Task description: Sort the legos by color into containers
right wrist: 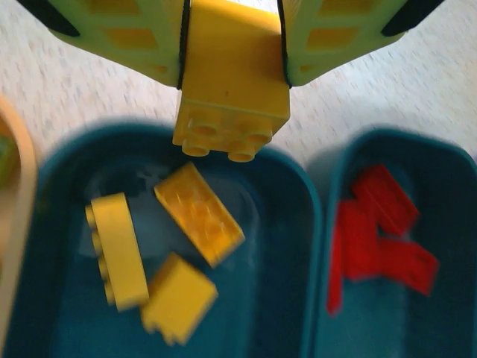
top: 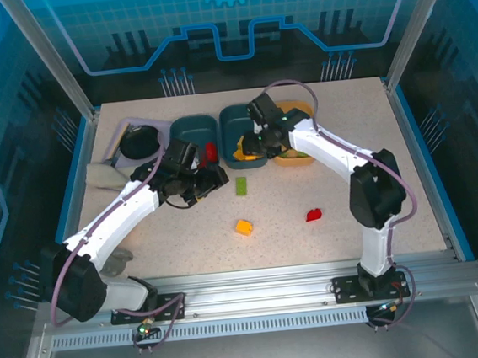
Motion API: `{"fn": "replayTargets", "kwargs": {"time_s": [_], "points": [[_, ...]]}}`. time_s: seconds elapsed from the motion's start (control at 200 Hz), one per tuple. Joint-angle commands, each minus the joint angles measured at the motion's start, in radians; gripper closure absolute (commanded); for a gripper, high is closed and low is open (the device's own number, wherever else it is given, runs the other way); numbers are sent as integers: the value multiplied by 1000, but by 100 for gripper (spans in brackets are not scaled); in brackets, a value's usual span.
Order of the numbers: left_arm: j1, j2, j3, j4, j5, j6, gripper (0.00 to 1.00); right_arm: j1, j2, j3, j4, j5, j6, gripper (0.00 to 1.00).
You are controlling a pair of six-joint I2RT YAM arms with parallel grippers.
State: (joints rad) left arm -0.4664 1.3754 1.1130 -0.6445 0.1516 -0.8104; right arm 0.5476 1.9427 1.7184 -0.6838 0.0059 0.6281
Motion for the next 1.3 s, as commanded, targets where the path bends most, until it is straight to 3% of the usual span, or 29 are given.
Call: {"fn": "replayTargets", "kwargs": {"time_s": [0.0,0.26,0.425,0.575,0.66,0.88,1.065,1.17,1.295], "points": [[12,35,60,4,-6,10,25,-41,133,139,-13,-31,-2,71],[24,60,127,16,-33,13,26,-71,453,560,-71,-25,-18,69],[26,65,137,41,-17,10,26,-93,600,724,-58,-20,8,68],[26,82,147,44,13,21,26,-108,749,927,-157,-27,31,67],[26,86,158,48,30,29,25,-109,768,949,-162,-35,31,64],[25,100,167,56,61,40,25,-109,727,937,-172,-58,33,47],[11,148,224,32,90,96,25,-87,554,895,-170,-27,-9,44],[-31,223,296,-5,117,177,26,-77,354,714,-105,10,-29,44],[-132,331,398,-68,112,339,27,-88,83,371,-35,67,-10,44]]}}
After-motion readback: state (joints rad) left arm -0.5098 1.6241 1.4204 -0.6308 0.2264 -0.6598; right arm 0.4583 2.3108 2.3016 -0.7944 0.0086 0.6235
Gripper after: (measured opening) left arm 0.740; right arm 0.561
